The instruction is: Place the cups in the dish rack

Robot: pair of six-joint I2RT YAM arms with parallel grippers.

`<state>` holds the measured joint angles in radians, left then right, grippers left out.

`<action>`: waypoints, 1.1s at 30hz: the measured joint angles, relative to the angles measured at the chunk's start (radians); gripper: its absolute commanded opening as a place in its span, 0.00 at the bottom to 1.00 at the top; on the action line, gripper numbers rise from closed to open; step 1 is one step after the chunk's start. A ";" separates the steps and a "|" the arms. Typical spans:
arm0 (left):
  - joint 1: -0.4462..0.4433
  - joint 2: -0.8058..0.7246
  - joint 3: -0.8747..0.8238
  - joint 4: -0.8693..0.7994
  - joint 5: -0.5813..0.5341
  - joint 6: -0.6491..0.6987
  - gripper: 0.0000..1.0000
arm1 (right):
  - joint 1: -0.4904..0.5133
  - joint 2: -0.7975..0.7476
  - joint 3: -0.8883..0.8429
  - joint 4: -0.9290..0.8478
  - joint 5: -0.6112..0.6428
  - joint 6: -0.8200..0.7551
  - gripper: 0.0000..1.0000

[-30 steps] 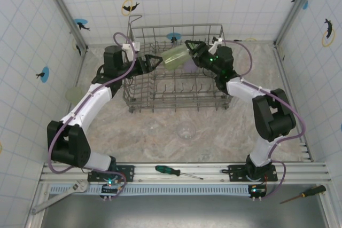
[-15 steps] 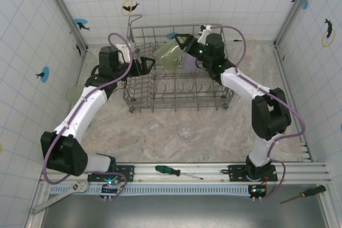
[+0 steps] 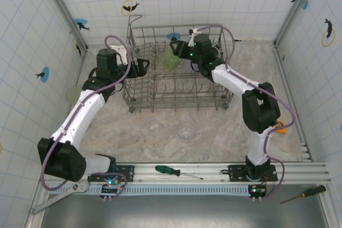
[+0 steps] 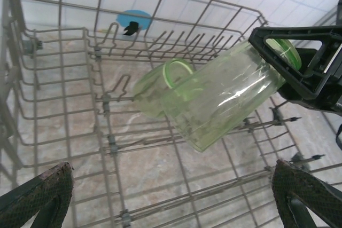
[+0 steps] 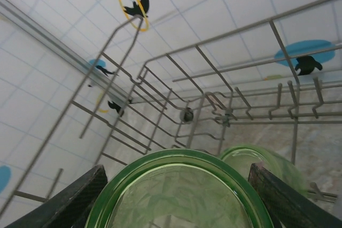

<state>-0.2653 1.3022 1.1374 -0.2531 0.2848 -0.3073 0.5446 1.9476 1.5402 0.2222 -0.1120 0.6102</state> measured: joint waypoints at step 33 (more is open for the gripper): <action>0.005 -0.051 -0.097 0.102 0.026 0.071 0.98 | 0.183 0.190 0.227 -0.196 0.244 -0.417 0.40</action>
<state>-0.2607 1.2514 1.0405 -0.1513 0.3111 -0.2367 0.7273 2.1376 1.7668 0.0265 0.1322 0.1936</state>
